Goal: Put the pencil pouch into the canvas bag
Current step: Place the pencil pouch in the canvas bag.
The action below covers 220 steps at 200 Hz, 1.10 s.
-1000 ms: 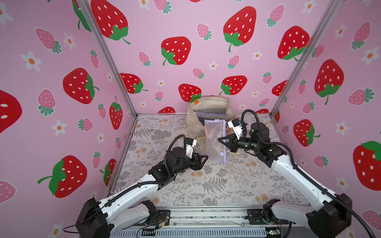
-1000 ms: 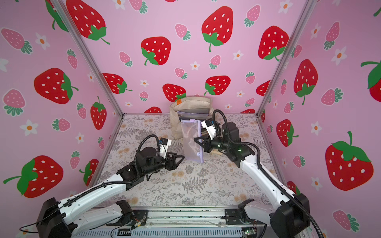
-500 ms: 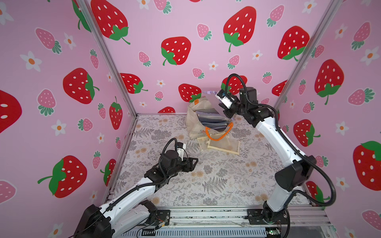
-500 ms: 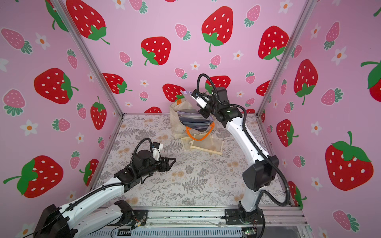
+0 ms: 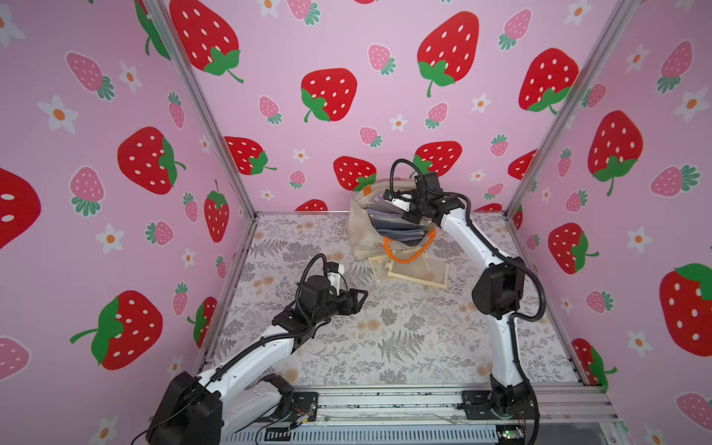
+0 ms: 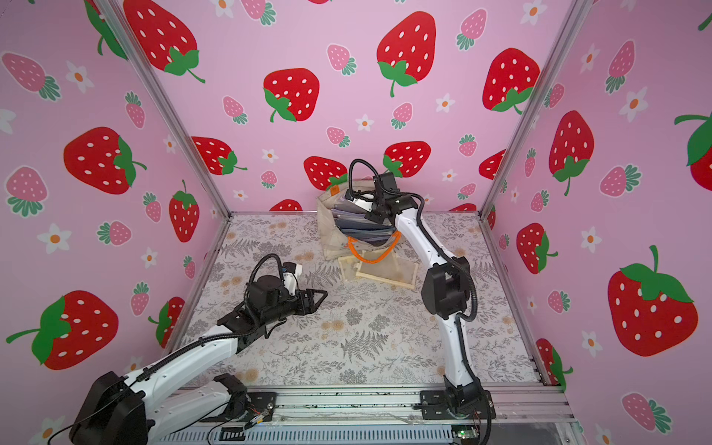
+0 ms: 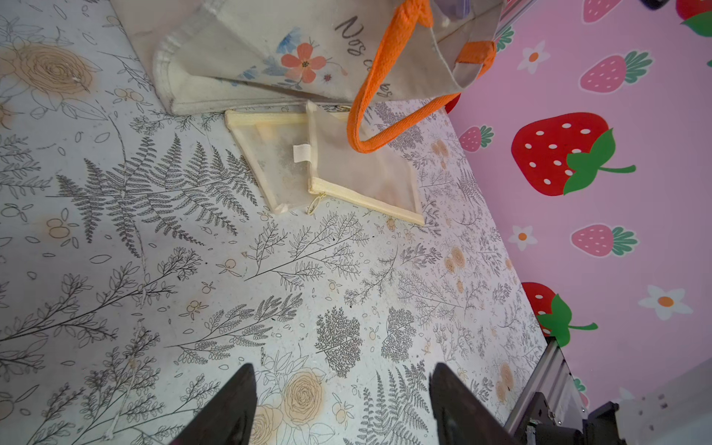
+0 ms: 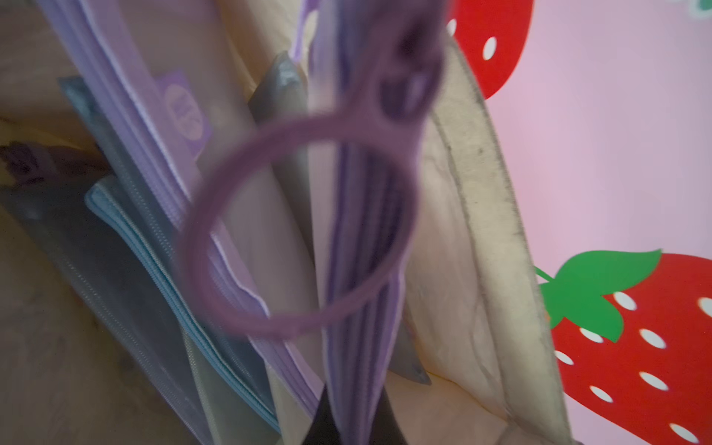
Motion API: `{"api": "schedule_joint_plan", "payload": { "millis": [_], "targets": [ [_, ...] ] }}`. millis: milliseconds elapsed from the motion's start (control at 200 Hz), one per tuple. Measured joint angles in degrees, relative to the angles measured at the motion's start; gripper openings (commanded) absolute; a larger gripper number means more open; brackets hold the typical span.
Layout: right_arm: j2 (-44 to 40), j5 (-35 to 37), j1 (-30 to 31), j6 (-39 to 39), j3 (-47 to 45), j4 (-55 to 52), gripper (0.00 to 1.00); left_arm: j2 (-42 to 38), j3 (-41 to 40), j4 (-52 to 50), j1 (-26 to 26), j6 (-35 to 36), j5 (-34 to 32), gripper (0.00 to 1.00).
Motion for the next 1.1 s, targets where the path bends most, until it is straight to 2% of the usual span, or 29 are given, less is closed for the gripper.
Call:
{"api": "schedule_joint_plan", "payload": {
  "millis": [265,510,560,575,650,770,906,1101],
  "targets": [
    [1.0,-3.4,0.0,-2.5,-0.2,-2.2,0.0,2.9,0.0,2.3,0.2,-0.3,1.6,0.73],
    [1.1,-5.0,0.0,-0.9,-0.2,-2.2,0.48,1.9,0.0,2.7,0.4,-0.5,1.8,0.73],
    [1.1,-4.9,0.0,0.3,-0.3,-2.0,0.51,1.3,0.0,2.7,0.4,-0.5,1.8,0.73],
    [1.1,-5.0,0.0,0.0,-0.5,-1.7,0.55,1.1,0.0,2.7,0.4,-0.4,1.8,0.73],
    [0.5,-5.0,0.0,1.4,-2.1,-1.1,0.61,0.3,0.0,2.6,0.4,-0.4,1.8,0.73],
    [-3.0,-5.4,0.1,4.3,-7.6,-0.1,0.66,-0.6,0.0,2.0,0.4,-0.5,1.8,0.73],
    [-10.6,-6.9,0.3,9.1,-14.3,1.3,0.71,-1.7,-0.3,1.9,0.4,-0.6,1.8,0.73],
    [-21.9,-7.8,0.4,17.9,-20.5,5.5,0.7,-4.4,-0.6,1.0,0.4,-0.9,1.7,0.73]
  ]
}}
